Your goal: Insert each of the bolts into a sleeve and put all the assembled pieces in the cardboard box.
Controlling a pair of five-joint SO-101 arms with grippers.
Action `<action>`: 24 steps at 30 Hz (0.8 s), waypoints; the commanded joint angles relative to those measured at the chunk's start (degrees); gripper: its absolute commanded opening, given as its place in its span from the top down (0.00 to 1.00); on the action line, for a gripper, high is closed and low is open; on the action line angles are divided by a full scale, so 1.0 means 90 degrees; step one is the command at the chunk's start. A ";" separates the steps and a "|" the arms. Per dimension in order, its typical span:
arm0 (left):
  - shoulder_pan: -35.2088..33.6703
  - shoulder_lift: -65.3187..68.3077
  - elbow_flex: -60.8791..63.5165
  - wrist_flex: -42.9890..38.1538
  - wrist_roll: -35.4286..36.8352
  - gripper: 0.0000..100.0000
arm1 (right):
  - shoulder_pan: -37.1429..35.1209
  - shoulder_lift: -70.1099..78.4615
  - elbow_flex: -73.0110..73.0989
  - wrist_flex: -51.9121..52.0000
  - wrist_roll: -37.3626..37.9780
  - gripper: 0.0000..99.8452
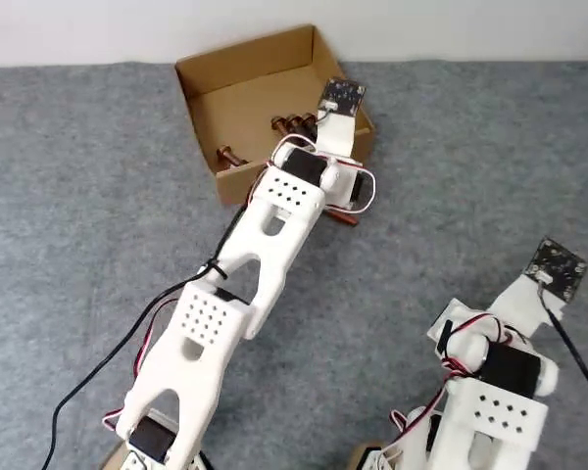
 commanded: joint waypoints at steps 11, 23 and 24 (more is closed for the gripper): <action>-0.0322 0.1192 -0.1714 0.1514 -0.0537 0.91 | -0.0063 -0.0093 -0.0059 -0.0122 0.0088 0.99; -0.0303 0.0205 -0.2300 0.2735 -0.1621 0.99 | -0.0063 -0.0093 -0.0059 -0.0122 0.0088 0.99; -0.0264 0.0098 -0.2310 0.2657 -0.1651 0.99 | -0.0063 -0.0093 -0.0059 -0.0122 0.0088 0.99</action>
